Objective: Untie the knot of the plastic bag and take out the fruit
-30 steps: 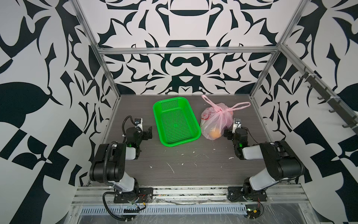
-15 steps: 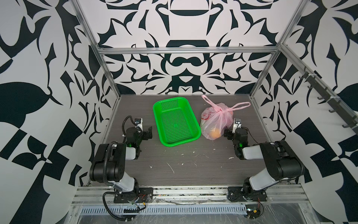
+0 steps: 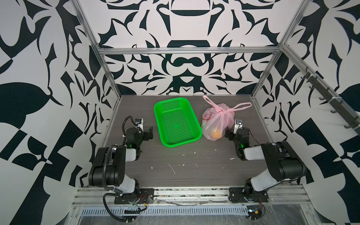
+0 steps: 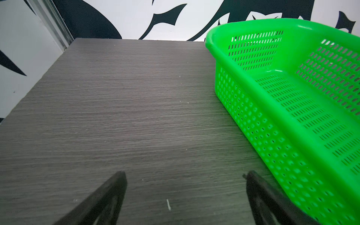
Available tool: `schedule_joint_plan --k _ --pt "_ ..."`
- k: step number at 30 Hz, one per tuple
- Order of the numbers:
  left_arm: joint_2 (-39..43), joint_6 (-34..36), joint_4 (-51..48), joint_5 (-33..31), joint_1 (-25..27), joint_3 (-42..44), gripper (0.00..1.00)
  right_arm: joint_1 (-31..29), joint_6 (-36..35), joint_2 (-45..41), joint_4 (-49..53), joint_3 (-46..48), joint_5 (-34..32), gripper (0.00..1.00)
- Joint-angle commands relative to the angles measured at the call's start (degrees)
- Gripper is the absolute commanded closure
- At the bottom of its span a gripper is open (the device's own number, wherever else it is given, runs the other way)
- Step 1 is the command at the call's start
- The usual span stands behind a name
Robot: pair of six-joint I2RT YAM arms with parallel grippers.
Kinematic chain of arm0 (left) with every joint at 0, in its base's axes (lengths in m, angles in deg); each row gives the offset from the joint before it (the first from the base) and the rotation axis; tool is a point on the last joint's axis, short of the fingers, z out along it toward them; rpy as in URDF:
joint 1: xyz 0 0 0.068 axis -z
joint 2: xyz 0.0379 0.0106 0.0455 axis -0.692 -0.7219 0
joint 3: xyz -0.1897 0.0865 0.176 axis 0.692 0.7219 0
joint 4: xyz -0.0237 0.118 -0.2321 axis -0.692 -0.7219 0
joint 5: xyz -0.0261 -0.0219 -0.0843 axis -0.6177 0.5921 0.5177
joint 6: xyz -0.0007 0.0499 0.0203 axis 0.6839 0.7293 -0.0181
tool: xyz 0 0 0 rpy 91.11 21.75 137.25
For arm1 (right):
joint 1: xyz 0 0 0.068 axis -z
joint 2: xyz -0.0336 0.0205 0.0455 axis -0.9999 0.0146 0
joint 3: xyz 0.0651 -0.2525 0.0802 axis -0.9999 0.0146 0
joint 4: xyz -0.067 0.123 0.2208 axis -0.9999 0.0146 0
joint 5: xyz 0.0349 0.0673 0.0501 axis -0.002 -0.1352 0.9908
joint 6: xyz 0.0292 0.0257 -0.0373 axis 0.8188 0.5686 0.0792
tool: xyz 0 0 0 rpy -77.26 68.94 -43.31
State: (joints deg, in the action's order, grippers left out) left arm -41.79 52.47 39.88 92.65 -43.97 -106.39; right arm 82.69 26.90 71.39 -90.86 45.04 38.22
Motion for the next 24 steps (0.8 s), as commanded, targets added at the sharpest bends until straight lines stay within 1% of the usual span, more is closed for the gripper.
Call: schedule_joint_plan --k 1,3,5,6,7,10,11,14,16,17,19,22,24 --pt "7.6 -1.3 -12.7 -2.1 0.2 -5.4 0.01 0.1 0.8 -7.3 6.7 -1.5 -0.7 0.01" --pt "12.3 -4.5 -19.6 -5.0 0.2 -8.2 0.0 0.1 4.4 -12.4 19.9 -5.4 -4.5 0.01" --pt "16.5 -10.9 -26.5 -10.6 0.1 -10.7 0.01 0.1 9.1 -17.2 31.6 -9.6 -8.4 0.01" --pt "18.4 -14.8 -30.0 -14.8 0.2 -11.8 0.01 0.1 13.3 -19.6 37.2 -11.6 -10.4 0.01" --pt "20.0 -17.3 -32.5 -16.3 -0.1 -12.6 0.01 0.3 16.7 -22.0 42.9 -13.3 -11.7 0.01" --pt "23.0 -19.5 -37.8 -10.6 -0.7 -14.6 0.01 0.5 19.9 -26.8 52.8 -16.5 -8.6 0.01" --pt "23.1 -20.8 -40.9 -8.9 -0.7 -16.2 0.01 0.5 21.0 -27.6 56.4 -18.0 -7.2 0.01" --pt "22.0 -23.7 -49.6 -3.8 -0.7 -21.4 0.0 0.5 23.2 -27.6 67.8 -23.3 -4.3 0.01" --pt "20.6 -25.7 -53.6 1.5 -0.5 -24.0 0.01 0.5 24.8 -27.2 73.1 -25.9 -2.1 0.01" --pt "19.5 -26.5 -55.5 3.8 -0.6 -25.2 0.01 0.5 25.3 -27.3 74.5 -26.6 -0.5 0.01" --pt "17.0 -27.5 -59.8 6.6 -0.2 -28.2 0.01 0.5 26.0 -28.0 76.0 -27.2 2.5 0.01" --pt "12.5 -28.5 -64.7 9.3 1.0 -32.5 0.01 0.5 27.3 -28.9 77.6 -28.1 4.3 0.01" --pt "9.2 -28.2 -65.4 10.5 2.8 -34.1 0.01 0.4 27.8 -29.0 79.1 -29.2 6.6 0.01"
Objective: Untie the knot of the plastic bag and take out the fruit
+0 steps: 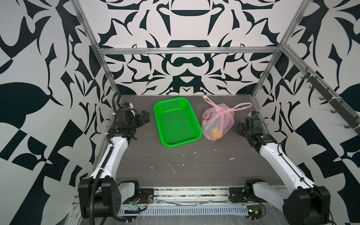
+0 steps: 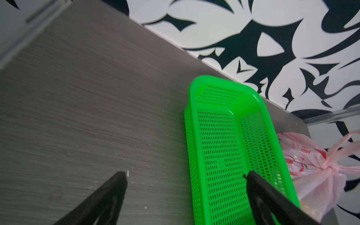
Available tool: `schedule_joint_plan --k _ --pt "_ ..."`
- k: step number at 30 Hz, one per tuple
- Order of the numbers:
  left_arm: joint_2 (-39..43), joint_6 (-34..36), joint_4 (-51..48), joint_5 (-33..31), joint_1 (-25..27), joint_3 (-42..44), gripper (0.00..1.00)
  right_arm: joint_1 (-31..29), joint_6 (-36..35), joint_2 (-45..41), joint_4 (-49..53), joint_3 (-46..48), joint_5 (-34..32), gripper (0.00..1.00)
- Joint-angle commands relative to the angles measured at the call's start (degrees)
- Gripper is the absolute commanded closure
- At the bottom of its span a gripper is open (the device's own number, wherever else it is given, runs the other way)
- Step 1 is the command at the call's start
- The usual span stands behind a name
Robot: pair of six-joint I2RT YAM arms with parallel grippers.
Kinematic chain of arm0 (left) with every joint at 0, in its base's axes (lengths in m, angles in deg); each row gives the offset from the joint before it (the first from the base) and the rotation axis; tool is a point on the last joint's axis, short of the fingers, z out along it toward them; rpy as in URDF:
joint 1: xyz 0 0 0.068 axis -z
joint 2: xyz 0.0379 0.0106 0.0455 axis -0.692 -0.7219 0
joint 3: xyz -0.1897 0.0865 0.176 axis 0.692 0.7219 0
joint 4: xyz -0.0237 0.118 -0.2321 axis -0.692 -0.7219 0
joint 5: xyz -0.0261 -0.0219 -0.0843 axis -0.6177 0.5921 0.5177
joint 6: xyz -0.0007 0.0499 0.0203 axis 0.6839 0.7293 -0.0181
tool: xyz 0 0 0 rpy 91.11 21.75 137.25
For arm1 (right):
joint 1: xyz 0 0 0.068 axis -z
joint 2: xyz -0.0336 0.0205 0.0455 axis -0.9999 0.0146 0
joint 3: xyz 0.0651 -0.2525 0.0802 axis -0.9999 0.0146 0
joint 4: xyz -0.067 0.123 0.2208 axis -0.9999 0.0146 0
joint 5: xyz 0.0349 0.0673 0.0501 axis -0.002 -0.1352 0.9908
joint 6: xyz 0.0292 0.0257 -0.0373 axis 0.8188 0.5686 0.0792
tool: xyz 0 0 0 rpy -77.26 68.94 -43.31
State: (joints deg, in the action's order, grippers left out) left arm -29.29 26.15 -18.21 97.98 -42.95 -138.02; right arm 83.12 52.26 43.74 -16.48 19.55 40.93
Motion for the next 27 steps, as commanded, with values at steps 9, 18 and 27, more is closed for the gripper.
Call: schedule_joint_plan --k 9,18,27 --pt "-16.6 -1.3 -7.8 7.4 6.6 -9.0 0.01 -1.2 3.5 -0.1 9.0 -7.8 6.9 0.07" --pt "-24.8 -0.6 -7.7 6.7 8.3 -12.6 0.18 -6.8 4.1 6.2 8.2 -12.9 3.7 0.11" --pt "-30.5 0.7 -7.2 6.1 9.1 -14.8 0.4 -10.8 5.5 16.7 6.4 -19.9 -2.1 0.1"
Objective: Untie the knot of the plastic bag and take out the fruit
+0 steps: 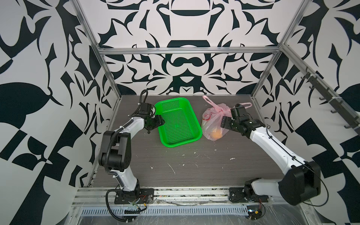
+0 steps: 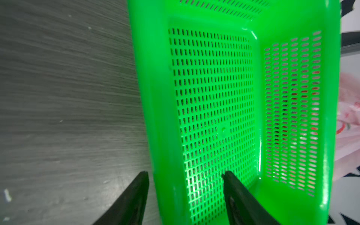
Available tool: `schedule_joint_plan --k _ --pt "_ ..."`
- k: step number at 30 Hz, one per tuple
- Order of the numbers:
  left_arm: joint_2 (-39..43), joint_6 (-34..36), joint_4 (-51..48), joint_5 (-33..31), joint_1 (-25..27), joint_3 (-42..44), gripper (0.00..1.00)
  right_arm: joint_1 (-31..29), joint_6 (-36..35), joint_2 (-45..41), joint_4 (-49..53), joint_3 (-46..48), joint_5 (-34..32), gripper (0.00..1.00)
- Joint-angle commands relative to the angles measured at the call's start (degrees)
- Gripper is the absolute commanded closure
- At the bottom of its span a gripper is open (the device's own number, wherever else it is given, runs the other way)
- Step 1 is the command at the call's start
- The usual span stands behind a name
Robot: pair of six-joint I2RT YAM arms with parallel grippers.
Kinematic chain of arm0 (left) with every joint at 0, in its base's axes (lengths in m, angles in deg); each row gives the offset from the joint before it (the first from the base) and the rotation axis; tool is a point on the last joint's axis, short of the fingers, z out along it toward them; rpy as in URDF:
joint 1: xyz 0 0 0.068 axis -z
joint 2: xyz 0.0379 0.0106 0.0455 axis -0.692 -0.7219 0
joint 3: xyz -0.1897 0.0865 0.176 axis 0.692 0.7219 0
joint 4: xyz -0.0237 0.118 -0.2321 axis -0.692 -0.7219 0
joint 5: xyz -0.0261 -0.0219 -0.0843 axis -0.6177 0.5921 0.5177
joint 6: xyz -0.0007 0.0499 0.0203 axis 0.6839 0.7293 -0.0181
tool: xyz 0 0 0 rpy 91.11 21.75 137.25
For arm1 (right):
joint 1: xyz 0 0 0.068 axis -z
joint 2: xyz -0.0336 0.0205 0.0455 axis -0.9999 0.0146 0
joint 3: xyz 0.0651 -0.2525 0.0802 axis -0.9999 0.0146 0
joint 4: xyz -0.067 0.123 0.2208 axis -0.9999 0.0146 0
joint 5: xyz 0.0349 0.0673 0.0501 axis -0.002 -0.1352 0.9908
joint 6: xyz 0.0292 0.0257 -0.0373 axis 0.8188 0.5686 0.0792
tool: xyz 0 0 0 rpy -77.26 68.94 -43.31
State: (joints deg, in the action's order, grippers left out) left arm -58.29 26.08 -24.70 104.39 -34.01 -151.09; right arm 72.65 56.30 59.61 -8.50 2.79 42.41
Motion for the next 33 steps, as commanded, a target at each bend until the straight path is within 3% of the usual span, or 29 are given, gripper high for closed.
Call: schedule_joint_plan --k 1,7,10,17,30,33 --pt "-2.0 0.9 -0.7 -0.5 0.2 -1.9 0.42 -0.4 1.8 1.7 -2.1 -3.6 -3.8 0.1" --pt "-4.3 1.6 -0.5 -0.3 0.2 -2.7 0.73 -0.5 3.2 6.1 -5.3 -5.6 -5.4 0.09" --pt "-4.3 1.6 -0.7 -0.1 0.2 -2.2 0.8 -0.5 3.1 8.1 -6.4 -6.8 -5.8 0.1" --pt "1.9 1.0 -2.4 0.7 0.4 3.5 0.84 -0.5 3.0 12.6 -8.3 -10.3 -6.7 0.1" --pt "28.9 -8.1 -11.5 -4.7 7.0 21.1 0.86 -0.5 2.4 23.6 -8.9 -18.3 -8.5 0.09" --pt "33.8 -9.7 -13.4 -6.2 7.2 23.3 0.86 -0.5 2.0 26.2 -9.9 -19.6 -7.4 0.16"
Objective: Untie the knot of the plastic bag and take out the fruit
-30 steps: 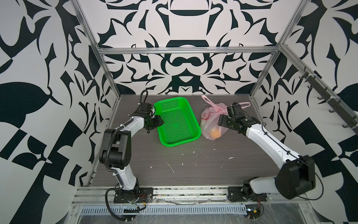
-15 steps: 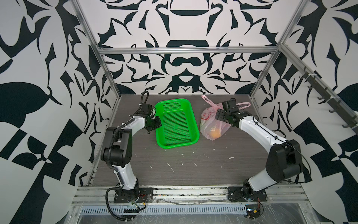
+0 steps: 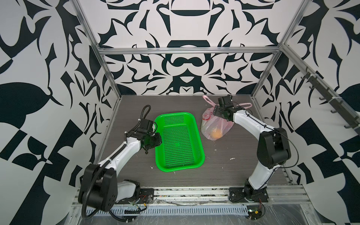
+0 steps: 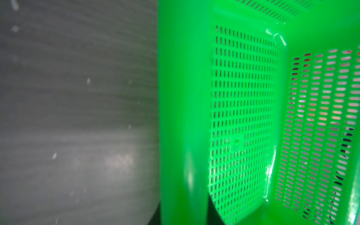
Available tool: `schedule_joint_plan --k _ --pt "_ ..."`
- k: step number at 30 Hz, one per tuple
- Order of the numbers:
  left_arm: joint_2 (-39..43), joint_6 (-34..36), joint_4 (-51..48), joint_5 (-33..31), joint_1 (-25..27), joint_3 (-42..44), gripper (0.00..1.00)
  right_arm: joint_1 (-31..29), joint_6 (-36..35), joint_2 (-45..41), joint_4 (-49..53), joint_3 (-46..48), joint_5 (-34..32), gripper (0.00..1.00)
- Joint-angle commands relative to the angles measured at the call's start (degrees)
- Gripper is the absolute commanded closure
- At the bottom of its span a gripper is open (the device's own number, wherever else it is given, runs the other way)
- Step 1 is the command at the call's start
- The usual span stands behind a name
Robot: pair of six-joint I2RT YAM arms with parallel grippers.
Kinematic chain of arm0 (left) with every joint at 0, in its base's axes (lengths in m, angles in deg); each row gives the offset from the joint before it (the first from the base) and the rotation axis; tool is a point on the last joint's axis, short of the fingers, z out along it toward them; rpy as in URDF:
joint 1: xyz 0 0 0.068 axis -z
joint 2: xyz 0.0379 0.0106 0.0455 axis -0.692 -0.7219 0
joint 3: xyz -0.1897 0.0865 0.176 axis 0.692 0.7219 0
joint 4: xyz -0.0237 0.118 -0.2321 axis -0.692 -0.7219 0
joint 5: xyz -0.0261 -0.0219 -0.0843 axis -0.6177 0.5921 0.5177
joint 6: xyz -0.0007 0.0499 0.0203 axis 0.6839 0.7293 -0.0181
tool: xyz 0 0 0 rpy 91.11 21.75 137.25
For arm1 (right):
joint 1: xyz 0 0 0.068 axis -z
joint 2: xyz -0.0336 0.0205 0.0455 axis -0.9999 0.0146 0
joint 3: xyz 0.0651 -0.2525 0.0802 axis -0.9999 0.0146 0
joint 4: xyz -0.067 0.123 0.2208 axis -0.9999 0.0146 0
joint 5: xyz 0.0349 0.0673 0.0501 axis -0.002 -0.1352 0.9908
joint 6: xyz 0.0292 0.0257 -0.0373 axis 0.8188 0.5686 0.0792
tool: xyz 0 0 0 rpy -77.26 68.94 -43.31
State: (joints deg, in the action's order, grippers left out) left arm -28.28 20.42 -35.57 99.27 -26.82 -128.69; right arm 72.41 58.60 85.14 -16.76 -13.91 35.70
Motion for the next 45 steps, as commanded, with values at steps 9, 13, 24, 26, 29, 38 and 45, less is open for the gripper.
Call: schedule_joint_plan --k 9,13,24,26,29,38,45 --pt "6.8 -5.7 -3.8 1.4 1.0 2.5 0.87 -0.4 -2.8 6.3 -6.1 -7.1 5.2 0.92" --pt "7.1 -6.7 -1.6 3.9 1.6 2.9 0.87 -1.3 -3.1 10.2 -5.9 -13.1 11.2 1.0" --pt "6.5 -6.9 1.2 5.8 1.8 4.0 0.88 -12.4 -6.4 26.6 -1.0 -40.3 21.3 1.0" --pt "6.7 -6.8 2.1 6.7 1.8 4.5 0.88 -14.4 -6.8 30.4 0.2 -46.6 23.5 1.0" --pt "6.2 -6.5 3.4 7.7 2.1 5.0 0.88 -17.0 -8.1 35.6 2.8 -55.8 26.7 1.0" --pt "0.6 -9.4 9.0 6.7 8.2 3.2 0.89 -19.1 -7.9 32.4 1.5 -51.8 27.5 0.75" --pt "-7.5 -14.4 14.6 1.8 17.3 -0.4 0.89 -18.6 -10.5 15.2 0.7 -34.7 19.5 0.49"
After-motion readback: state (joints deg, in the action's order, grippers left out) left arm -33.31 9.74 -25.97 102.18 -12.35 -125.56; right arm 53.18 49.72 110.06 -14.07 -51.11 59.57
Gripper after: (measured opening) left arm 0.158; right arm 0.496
